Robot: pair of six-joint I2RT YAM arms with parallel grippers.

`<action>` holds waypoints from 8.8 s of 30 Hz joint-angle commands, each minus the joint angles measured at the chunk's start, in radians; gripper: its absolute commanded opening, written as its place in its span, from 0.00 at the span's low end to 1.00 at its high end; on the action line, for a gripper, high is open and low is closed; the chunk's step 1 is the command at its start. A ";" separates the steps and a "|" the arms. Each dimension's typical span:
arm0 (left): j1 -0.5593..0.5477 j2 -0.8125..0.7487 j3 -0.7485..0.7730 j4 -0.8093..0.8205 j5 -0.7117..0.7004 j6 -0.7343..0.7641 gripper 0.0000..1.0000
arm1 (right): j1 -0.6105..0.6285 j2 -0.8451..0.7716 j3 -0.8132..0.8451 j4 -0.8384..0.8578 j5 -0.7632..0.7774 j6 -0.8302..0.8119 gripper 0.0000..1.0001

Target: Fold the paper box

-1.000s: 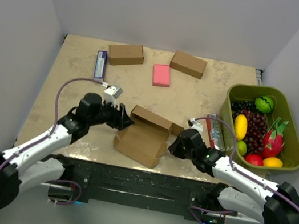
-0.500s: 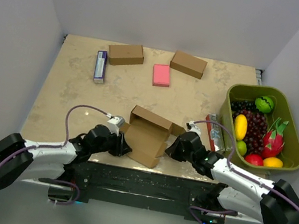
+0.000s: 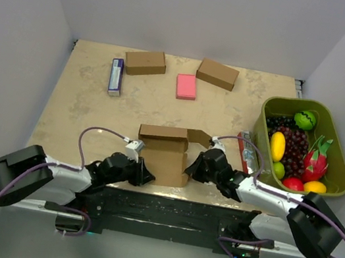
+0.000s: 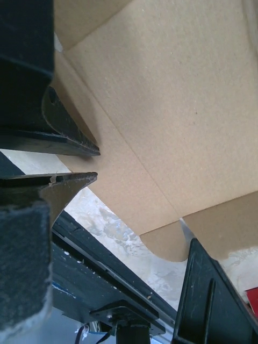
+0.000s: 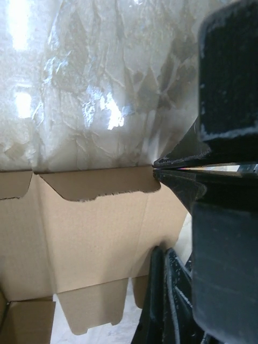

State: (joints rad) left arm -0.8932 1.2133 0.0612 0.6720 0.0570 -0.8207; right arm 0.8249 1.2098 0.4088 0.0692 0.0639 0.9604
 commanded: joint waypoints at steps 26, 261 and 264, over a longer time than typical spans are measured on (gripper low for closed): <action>-0.044 0.066 -0.046 0.057 -0.049 -0.058 0.17 | -0.003 0.067 0.211 -0.043 0.165 -0.169 0.42; 0.688 0.127 0.631 -0.749 0.425 0.489 0.32 | -0.236 0.096 0.504 -0.364 -0.010 -0.505 0.77; 0.688 0.132 0.632 -0.750 0.428 0.491 0.32 | -0.282 0.056 0.440 -0.355 0.045 -0.456 0.77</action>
State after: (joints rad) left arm -0.2089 1.3251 0.6769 -0.0448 0.4797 -0.3725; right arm 0.5865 1.3125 0.9169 -0.3180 0.0017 0.4515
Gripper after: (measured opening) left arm 0.328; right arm 0.772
